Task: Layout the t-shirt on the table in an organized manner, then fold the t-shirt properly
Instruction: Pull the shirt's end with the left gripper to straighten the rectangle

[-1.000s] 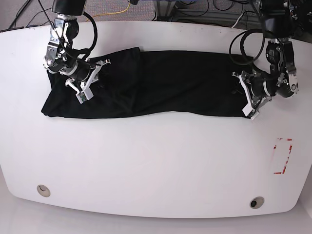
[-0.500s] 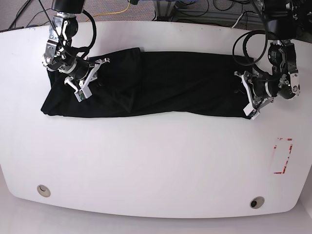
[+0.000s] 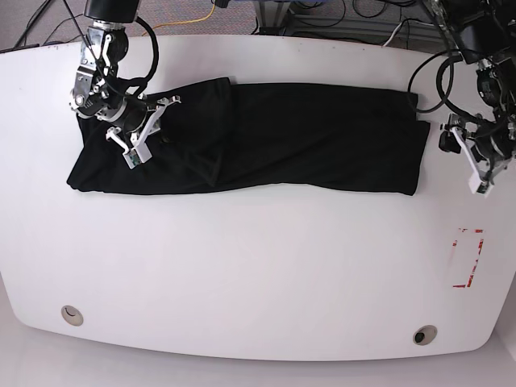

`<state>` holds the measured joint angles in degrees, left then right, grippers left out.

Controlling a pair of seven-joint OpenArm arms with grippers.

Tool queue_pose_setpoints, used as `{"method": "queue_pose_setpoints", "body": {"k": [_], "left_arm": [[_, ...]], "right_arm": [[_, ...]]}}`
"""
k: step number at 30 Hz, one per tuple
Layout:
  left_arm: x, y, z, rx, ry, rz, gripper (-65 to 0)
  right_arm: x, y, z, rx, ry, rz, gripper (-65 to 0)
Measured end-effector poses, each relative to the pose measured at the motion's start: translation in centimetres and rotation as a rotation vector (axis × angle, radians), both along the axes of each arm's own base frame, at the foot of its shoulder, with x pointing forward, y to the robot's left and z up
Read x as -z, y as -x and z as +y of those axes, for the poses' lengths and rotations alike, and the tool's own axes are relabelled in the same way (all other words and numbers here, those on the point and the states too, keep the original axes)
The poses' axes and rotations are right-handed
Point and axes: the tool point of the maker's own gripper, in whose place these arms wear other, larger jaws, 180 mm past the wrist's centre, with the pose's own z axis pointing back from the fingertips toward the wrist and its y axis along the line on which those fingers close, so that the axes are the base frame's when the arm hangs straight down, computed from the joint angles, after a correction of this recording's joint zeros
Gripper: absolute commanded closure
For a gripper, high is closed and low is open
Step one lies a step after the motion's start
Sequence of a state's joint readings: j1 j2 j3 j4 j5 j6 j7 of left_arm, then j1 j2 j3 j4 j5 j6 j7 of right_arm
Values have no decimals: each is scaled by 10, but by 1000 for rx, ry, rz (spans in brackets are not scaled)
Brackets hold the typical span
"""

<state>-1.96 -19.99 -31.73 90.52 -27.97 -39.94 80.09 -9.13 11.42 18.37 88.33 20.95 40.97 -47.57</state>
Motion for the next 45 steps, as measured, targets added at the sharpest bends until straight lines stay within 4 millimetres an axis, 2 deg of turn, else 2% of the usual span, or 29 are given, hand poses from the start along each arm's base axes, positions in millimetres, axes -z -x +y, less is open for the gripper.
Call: {"method": "queue_pose_setpoints", "body": {"k": [3, 8, 14, 21, 28, 40, 45], "left_arm": [[-3, 1, 1, -34, 58, -32, -476], [1, 0, -8, -29, 159, -41, -476], [13, -1, -12, -46, 210, -19, -474], [41, -2, -28, -44, 293, 54, -472], [46, -7, -39, -3, 298, 59, -471], [50, -19, -87, 53, 402, 18, -471], [50, -20, -99, 72, 420, 19, -469]], "right_arm": [[0, 0, 0, 0, 0, 0, -30], [0, 0, 0, -1, 1, 0, -30], [0, 0, 0, -2, 1, 1, -30], [0, 0, -1, -2, 3, 0, -30], [0, 0, -1, -2, 3, 0, -30], [-1, -3, -2, -6, 12, 1, -30], [-1, -3, -2, -5, 13, 0, -30]]}}
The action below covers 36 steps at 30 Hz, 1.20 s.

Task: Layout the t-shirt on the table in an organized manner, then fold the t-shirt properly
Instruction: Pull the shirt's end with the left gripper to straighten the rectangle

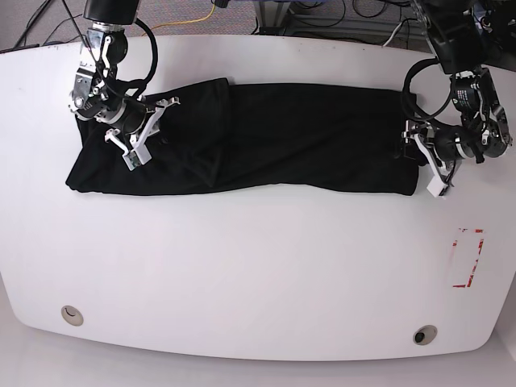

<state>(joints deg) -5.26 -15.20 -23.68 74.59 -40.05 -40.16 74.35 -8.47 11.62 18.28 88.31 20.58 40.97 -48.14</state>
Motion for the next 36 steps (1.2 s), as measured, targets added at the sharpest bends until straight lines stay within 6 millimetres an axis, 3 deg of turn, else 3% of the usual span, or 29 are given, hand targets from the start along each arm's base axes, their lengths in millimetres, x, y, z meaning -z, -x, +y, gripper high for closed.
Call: {"method": "queue_pose_setpoints", "body": {"k": [4, 15, 23, 29, 36], "left_arm": [[1, 1, -4, -2, 12, 0, -454], [6, 5, -26, 75, 23, 14, -308], [8, 8, -26, 75, 22, 23, -194], [10, 9, -25, 76, 17, 32, -74], [1, 17, -22, 125, -82, 33, -28]], "right_arm": [[0, 0, 0, 0, 1, 1, -30], [0, 0, 0, 0, 0, 0, -30], [0, 0, 0, 0, 1, 1, -30], [-1, -3, 0, -1, 3, -3, -30], [-1, -4, -1, -2, 9, -1, -30]]}}
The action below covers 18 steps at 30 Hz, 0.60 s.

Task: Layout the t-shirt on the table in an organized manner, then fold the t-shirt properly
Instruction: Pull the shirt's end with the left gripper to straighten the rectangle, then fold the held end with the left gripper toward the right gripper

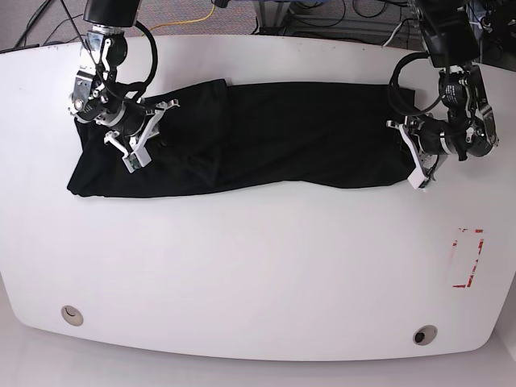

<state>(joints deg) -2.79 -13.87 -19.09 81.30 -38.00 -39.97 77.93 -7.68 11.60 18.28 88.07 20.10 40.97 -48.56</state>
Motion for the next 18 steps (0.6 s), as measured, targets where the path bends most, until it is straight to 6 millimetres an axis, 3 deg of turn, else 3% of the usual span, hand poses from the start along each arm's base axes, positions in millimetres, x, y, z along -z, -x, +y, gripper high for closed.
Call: {"method": "queue_pose_setpoints", "body": {"k": [9, 18], "left_arm": [[-71, -26, -14, 100, -108, -259, -15], [-79, -19, -49, 264, -161, -278, -15]], "right_arm": [[0, 0, 0, 1, -1, -2, -30], [0, 0, 0, 0, 3, -1, -30]]}}
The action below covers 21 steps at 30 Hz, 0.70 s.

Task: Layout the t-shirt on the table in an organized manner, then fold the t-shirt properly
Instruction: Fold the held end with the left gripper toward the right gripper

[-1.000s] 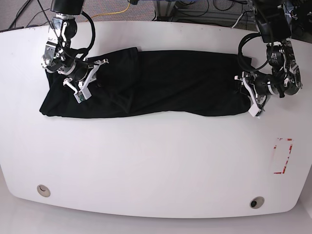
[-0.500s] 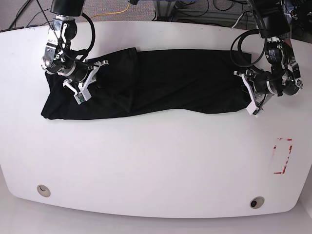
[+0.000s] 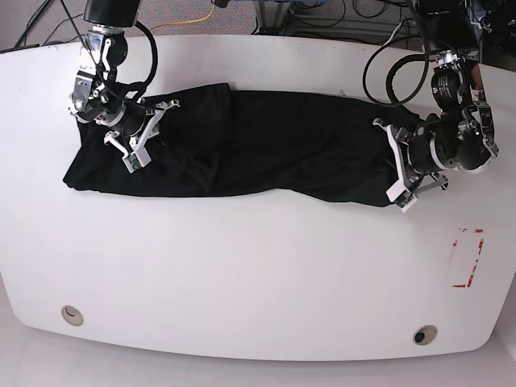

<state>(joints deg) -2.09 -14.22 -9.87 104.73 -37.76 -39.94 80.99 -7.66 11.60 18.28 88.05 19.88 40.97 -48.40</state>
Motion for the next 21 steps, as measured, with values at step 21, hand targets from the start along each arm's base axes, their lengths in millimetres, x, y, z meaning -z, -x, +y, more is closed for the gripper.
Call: {"method": "queue_pose_setpoints", "body": {"k": [21], "left_arm": [[-15, -4, -131, 53, 347, -1, -22]], "right_arm": [[0, -1, 0, 0, 2, -1, -30]]}}
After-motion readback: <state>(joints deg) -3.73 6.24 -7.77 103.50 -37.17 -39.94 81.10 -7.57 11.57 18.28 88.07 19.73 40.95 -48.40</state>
